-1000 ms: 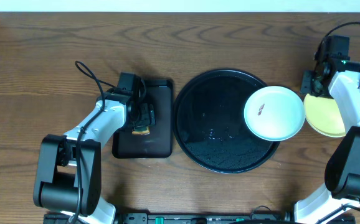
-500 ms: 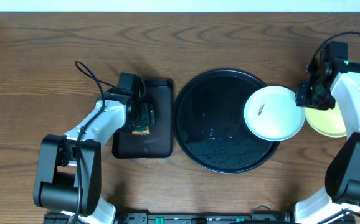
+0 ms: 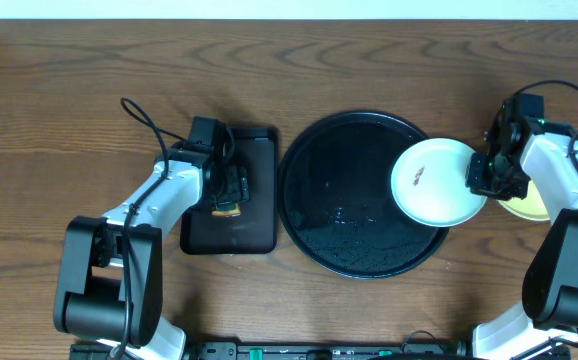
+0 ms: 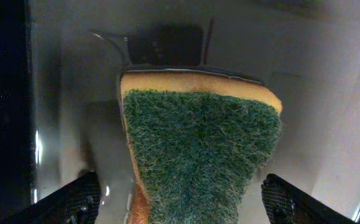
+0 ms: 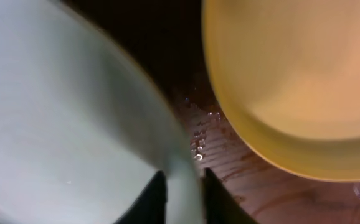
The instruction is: Clean dirty plates on tray and stack at the side
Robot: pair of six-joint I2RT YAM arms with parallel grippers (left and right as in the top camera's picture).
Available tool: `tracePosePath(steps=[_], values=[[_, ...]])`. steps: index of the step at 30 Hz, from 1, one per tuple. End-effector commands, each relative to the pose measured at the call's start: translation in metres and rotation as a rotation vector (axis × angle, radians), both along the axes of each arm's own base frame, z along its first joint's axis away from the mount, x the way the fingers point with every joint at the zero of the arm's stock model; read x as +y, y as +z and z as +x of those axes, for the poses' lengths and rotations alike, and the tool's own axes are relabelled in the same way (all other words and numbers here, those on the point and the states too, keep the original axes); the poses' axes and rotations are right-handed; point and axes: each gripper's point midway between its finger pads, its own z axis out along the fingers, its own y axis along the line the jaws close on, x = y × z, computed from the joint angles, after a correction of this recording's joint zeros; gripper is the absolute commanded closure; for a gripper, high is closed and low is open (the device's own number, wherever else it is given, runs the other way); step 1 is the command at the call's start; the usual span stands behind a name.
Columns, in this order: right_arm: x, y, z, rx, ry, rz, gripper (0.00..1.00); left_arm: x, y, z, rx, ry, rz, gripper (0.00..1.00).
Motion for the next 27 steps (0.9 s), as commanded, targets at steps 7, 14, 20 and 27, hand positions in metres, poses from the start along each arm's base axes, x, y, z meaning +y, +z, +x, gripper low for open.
tracePosePath(steps=[7, 14, 20, 27], values=[[0.051, 0.012, 0.021, -0.107, 0.048, 0.242, 0.99, 0.002, -0.007, -0.004, 0.022, -0.006, 0.014, 0.16], [0.079, 0.01, 0.026, -0.117, 0.056, 0.264, 0.99, 0.001, -0.007, -0.003, 0.017, -0.005, 0.013, 0.16], [0.094, -0.007, 0.023, -0.12, 0.061, 0.188, 0.99, 0.0, -0.005, 0.003, -0.007, -0.005, 0.009, 0.16], [0.118, -0.025, 0.021, -0.157, 0.114, 0.193, 0.99, 0.0, -0.005, 0.003, -0.007, -0.004, 0.007, 0.16]])
